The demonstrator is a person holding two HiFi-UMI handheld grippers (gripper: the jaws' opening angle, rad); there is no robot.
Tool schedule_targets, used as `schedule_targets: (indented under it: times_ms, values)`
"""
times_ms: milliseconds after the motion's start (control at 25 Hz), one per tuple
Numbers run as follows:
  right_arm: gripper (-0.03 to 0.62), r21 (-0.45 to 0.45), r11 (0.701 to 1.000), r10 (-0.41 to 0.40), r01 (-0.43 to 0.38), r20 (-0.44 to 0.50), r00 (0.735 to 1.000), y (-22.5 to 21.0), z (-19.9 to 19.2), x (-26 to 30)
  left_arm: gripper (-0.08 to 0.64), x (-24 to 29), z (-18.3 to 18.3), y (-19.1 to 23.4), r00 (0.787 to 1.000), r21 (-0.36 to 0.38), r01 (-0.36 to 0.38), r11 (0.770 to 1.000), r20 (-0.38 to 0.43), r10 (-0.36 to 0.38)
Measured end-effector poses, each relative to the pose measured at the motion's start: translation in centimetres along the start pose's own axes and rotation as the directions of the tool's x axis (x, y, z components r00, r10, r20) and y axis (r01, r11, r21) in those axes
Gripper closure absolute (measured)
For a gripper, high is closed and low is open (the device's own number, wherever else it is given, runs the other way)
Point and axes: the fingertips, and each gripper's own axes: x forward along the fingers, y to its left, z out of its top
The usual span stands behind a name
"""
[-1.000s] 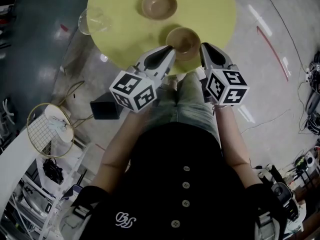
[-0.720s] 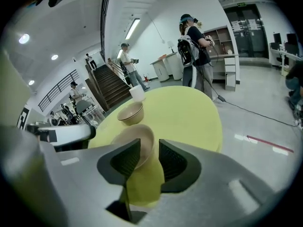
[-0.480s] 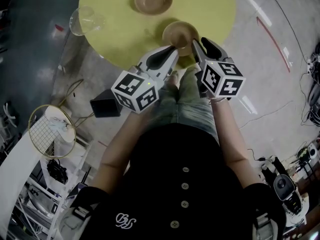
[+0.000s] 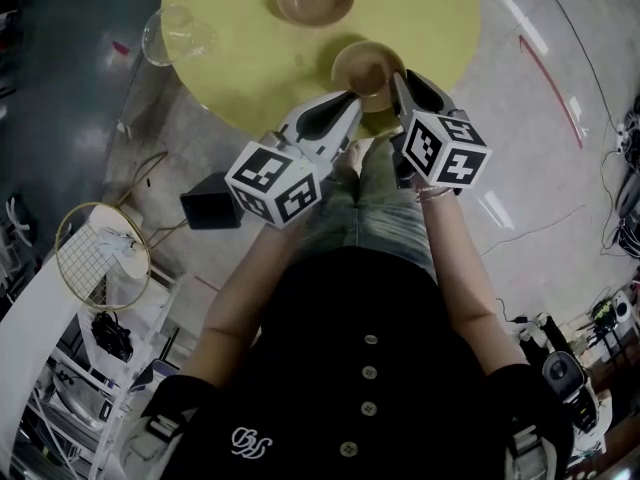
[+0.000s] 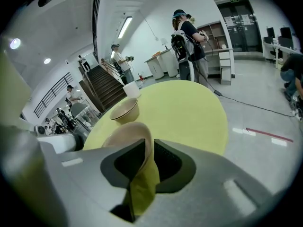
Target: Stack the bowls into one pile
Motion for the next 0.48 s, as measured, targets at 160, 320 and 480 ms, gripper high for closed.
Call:
schedule_targets:
  times_ms: [160,320,480]
  values:
    - [0.555,0.007,1.0,-0.002,0.002,0.003,1.0,0.4,-0.2,0.3,0.52,-0.5,0.3,0.6,1.0,-0.005,-0.006,1.0,0.017,0.006]
    - [0.569,0.015,1.0,-0.007,0.007,0.012,1.0,0.3,0.1,0.3,0.52,-0.6,0.6,0.8,1.0,-0.009,-0.011,1.0,0.029,0.012]
    - [0.572,0.006,1.0,0.012,-0.012,0.028,1.0,0.8,1.0,0.0,0.52,-0.9,1.2,1.0,0.999,-0.01,-0.02,1.0,0.047,0.021]
